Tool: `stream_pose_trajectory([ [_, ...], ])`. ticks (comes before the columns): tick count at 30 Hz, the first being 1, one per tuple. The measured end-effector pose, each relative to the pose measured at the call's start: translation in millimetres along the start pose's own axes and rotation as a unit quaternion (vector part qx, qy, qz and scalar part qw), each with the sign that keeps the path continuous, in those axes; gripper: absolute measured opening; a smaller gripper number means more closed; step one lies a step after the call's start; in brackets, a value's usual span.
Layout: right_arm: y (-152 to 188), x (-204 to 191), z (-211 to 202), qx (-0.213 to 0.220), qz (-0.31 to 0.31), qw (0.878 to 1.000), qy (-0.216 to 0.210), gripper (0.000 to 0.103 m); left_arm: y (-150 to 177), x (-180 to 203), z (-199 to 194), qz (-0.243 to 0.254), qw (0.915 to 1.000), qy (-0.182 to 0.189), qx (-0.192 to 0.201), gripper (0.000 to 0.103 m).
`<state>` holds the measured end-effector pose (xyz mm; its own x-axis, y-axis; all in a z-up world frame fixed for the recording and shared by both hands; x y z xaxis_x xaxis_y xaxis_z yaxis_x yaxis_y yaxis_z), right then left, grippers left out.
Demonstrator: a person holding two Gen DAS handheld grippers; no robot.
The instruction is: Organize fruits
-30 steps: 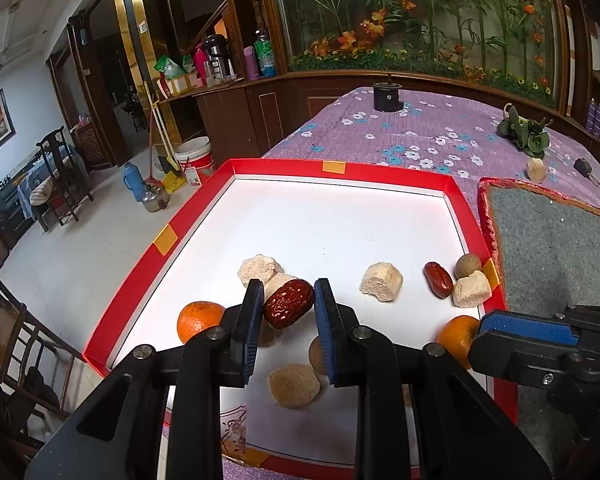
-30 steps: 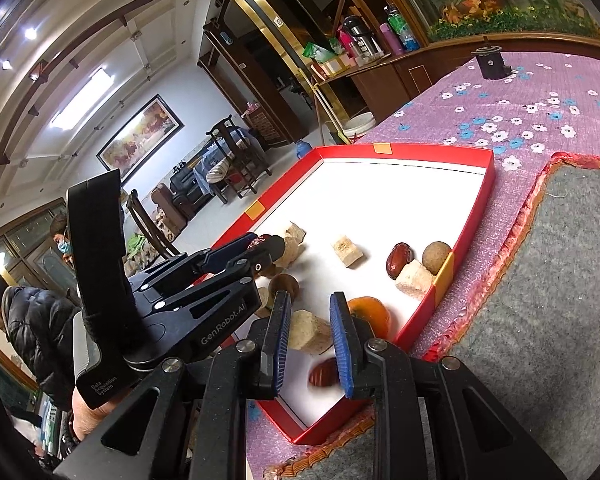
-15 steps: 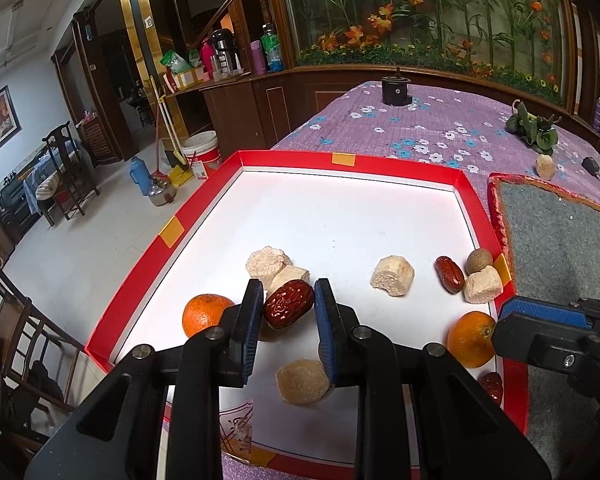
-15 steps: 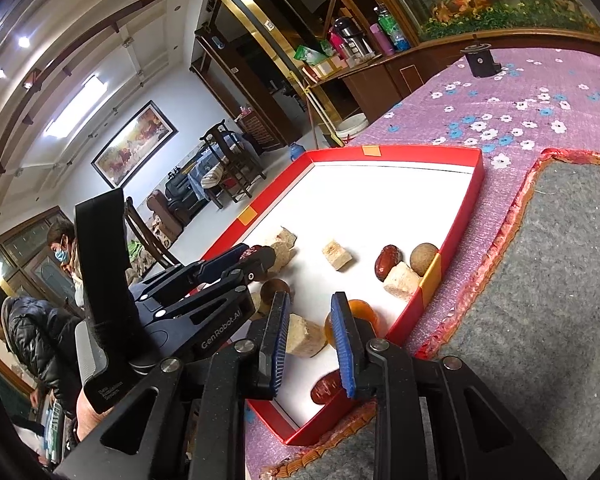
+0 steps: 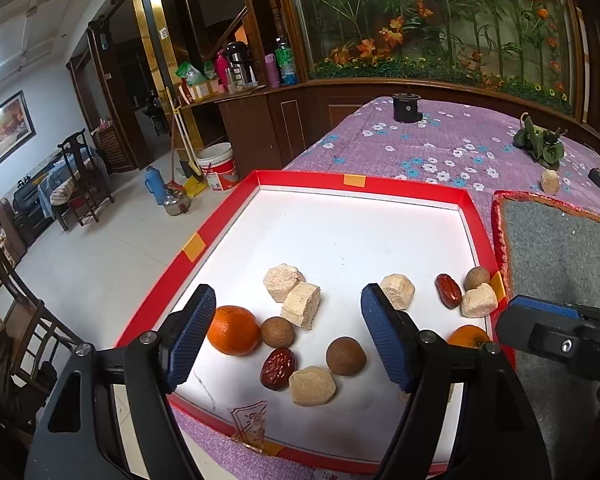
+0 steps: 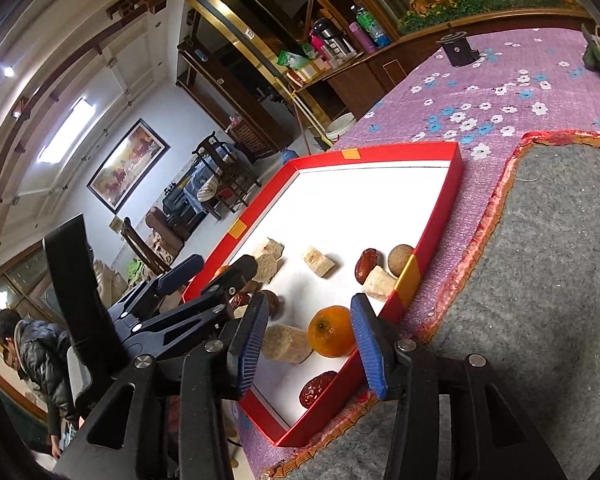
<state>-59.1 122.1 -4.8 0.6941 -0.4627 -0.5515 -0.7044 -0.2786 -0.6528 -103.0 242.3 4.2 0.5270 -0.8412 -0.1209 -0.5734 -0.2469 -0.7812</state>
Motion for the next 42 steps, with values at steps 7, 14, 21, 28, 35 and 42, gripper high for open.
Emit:
stream_pose_trajectory([
  [7,-5,5,-9,0.022,0.003,1.0,0.011,0.053,-9,2,-22,0.014,0.9995,-0.022,0.02,0.083],
  [14,-10,9,-15,0.038,-0.009,0.998,0.046,0.064,-13,0,-47,0.006,0.9993,-0.016,0.033,0.084],
  [21,-11,0,-27,0.069,-0.042,0.994,0.079,0.068,-18,-11,-75,-0.013,0.9981,-0.024,0.054,0.084],
  [28,-6,-15,-64,0.122,-0.065,0.985,0.101,0.074,-16,-19,-99,-0.025,0.9972,-0.026,0.065,0.084],
  [35,2,-46,-112,0.142,-0.092,0.981,0.097,0.078,-14,-17,-117,-0.035,0.9971,-0.017,0.065,0.084],
  [42,5,-94,-161,0.182,-0.13,0.972,0.076,0.081,-18,-15,-142,-0.032,0.9957,-0.013,0.085,0.084],
])
Point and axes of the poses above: each gripper's, at about its wrist camera, not at the fingertips, and z roughly the way its jaws point, x to its right, y to its underside, the point moved 8 cm from there along z, roughly the way its jaws point, and after that the axes turned 5 degrees about -z, right-handed, at the moved point
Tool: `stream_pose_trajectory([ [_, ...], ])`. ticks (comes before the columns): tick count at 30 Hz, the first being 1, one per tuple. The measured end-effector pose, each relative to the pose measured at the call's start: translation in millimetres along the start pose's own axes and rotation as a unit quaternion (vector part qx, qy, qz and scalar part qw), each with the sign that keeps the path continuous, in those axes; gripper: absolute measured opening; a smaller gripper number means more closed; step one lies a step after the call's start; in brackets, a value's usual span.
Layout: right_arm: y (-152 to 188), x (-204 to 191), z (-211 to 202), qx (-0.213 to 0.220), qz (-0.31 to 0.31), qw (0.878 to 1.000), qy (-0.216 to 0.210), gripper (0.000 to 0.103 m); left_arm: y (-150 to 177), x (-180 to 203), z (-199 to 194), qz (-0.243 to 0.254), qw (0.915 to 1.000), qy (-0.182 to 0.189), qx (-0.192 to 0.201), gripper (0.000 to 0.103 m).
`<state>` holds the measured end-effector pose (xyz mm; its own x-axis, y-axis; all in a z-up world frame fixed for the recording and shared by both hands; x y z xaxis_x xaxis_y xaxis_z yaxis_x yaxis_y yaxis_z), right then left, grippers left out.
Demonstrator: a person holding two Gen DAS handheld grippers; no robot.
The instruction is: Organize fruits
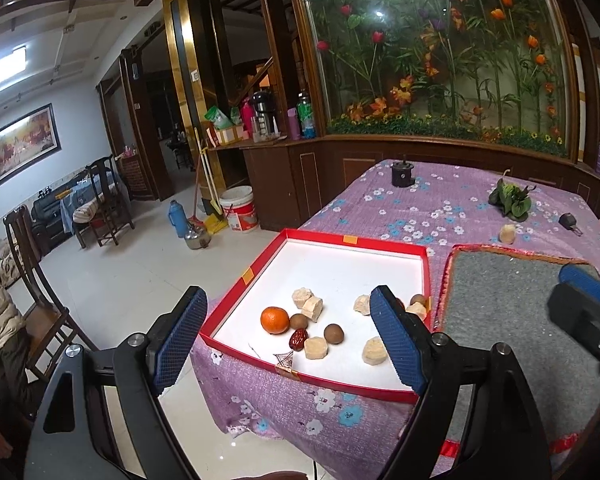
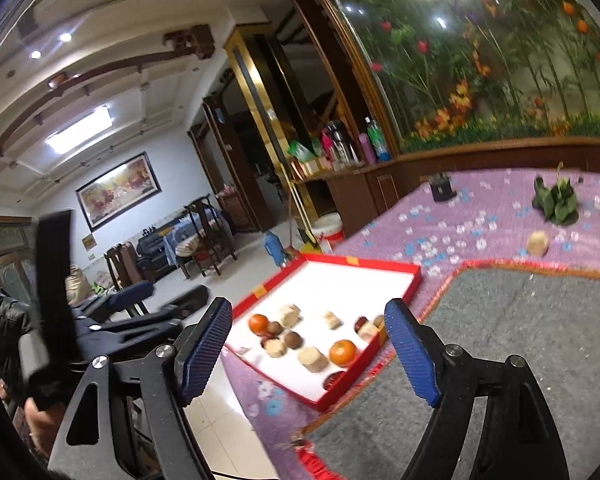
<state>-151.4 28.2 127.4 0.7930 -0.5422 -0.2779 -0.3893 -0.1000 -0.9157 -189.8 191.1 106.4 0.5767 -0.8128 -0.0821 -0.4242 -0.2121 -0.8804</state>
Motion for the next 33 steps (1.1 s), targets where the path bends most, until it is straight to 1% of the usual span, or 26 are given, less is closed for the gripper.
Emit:
stream_pose_trajectory([
  [1,-4,-4,-5,0.007,-0.002,1.0,-0.001,0.082,-1,-1,-4,-0.001,1.0,0.0,0.004,0.084],
  [4,-17,-16,-23,0.037,-0.012,0.999,-0.004,0.087,-5,-2,-12,-0.002,0.9999,-0.005,0.012,0.084],
  [6,-21,-24,-29,0.053,-0.029,0.998,0.004,0.091,-6,-2,-15,-0.004,0.9999,-0.006,0.015,0.084],
  [7,-20,-25,-30,0.054,-0.037,0.998,0.01,0.092,-6,-3,-17,-0.006,0.9998,-0.005,0.016,0.084],
  [9,-15,-29,-25,0.045,-0.05,0.997,0.022,0.093,-5,-2,-17,-0.006,0.9998,-0.006,0.017,0.084],
  [12,-7,-30,-15,0.029,-0.054,0.998,0.023,0.093,-5,-2,-17,-0.004,0.9998,-0.007,0.016,0.084],
  [17,-5,-27,-11,0.03,-0.062,0.997,0.037,0.093,-2,-6,-15,-0.005,0.9999,-0.008,0.009,0.084],
  [19,-3,-24,-9,0.027,-0.056,0.997,0.036,0.093,-1,-8,-11,-0.007,0.9999,-0.01,0.005,0.084],
  [25,7,-14,8,-0.001,-0.041,0.999,0.035,0.093,4,-19,-2,-0.013,0.9997,-0.021,-0.007,0.084],
  [33,16,-14,28,-0.024,-0.04,0.998,0.03,0.093,-1,-27,3,-0.02,0.9995,-0.023,-0.003,0.084],
])
Point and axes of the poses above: each gripper's, at about its wrist camera, not at the fingertips, and z roughly the way its jaws point, x to its right, y to its underside, the point moved 8 cm from there along z, roughly the way its jaws point, and after that the axes turned 5 degrees about -z, right-handed, at the moved point
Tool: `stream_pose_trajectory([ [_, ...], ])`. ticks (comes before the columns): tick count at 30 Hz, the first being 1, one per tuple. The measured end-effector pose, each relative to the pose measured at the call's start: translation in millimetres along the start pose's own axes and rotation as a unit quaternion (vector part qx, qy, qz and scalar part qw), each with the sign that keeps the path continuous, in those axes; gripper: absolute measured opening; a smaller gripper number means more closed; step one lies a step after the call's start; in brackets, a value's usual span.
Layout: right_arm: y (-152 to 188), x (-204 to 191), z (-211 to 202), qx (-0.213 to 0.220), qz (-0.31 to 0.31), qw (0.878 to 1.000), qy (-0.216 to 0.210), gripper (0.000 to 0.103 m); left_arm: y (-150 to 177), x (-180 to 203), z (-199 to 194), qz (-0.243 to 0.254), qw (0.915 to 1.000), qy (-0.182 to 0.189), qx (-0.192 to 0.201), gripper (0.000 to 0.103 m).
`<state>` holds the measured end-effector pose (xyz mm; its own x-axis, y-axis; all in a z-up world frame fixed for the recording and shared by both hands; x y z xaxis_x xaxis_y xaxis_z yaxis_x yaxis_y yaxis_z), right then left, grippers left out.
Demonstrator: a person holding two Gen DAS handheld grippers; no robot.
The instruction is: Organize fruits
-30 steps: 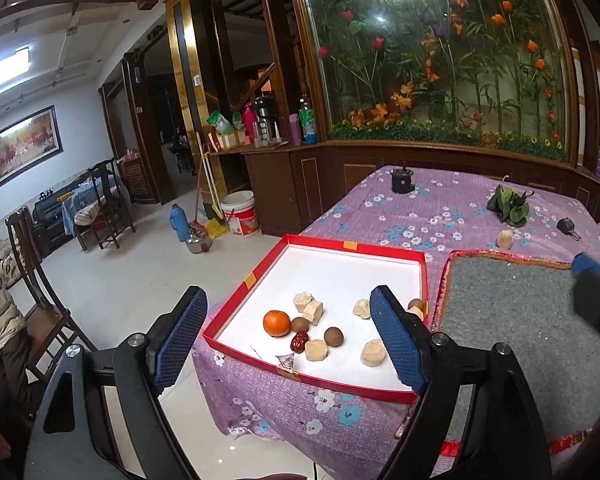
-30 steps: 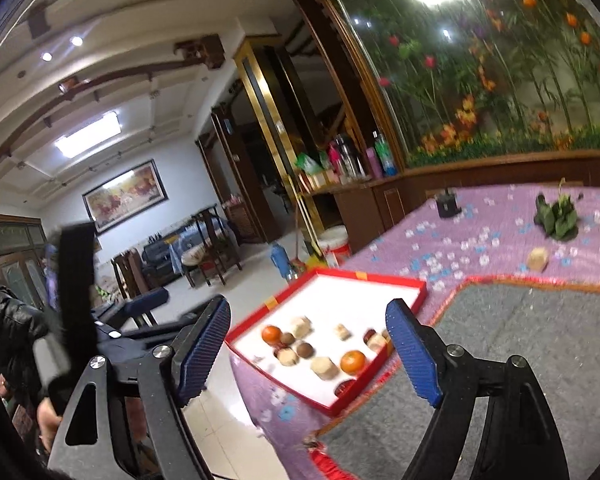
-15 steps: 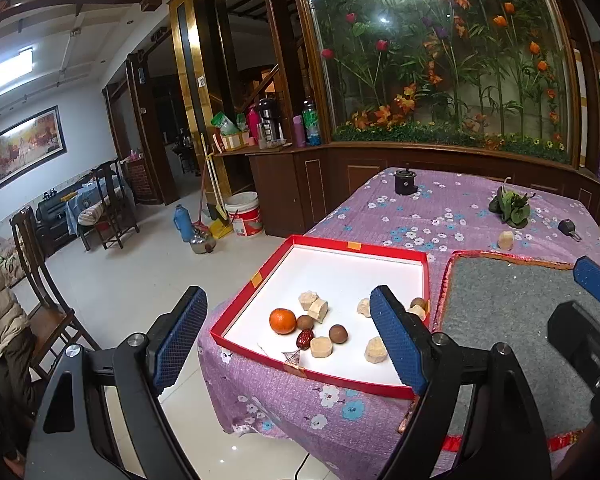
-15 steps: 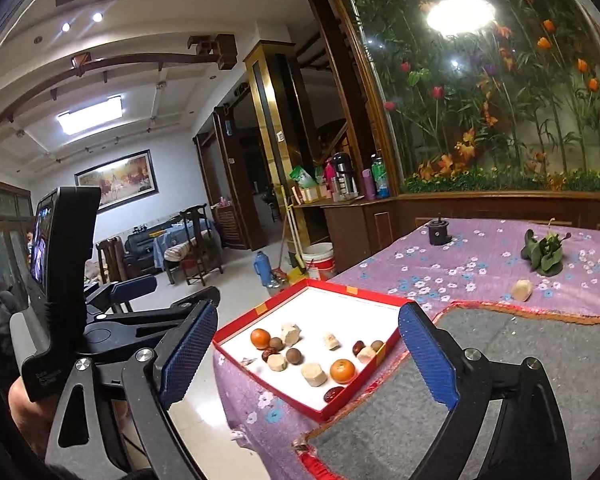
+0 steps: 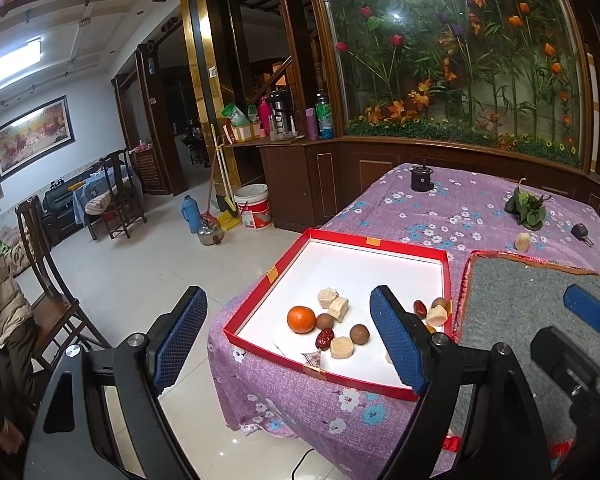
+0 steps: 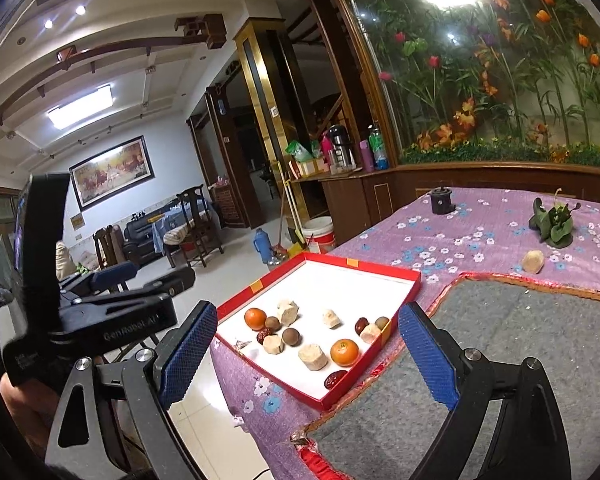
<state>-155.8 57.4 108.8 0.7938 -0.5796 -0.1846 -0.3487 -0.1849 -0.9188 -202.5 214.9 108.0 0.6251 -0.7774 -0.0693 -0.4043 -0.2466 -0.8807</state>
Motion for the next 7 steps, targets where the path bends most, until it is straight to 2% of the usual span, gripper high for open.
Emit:
stream_pose_trajectory([
  [7,7.6,5.3,12.7,-0.018,0.012,1.0,-0.003,0.093,-2.3,2.2,7.9,-0.009,0.9999,0.009,-0.007,0.084],
])
Point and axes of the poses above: each gripper's, at about its wrist camera, not at the fingertips, and z roughly the way its jaws point, x to its right, y to its underside, the point moved 8 cm from there along z, roughly the way its jaws point, and after that the axes turned 5 degrees about -z, right-handed, at the moved point
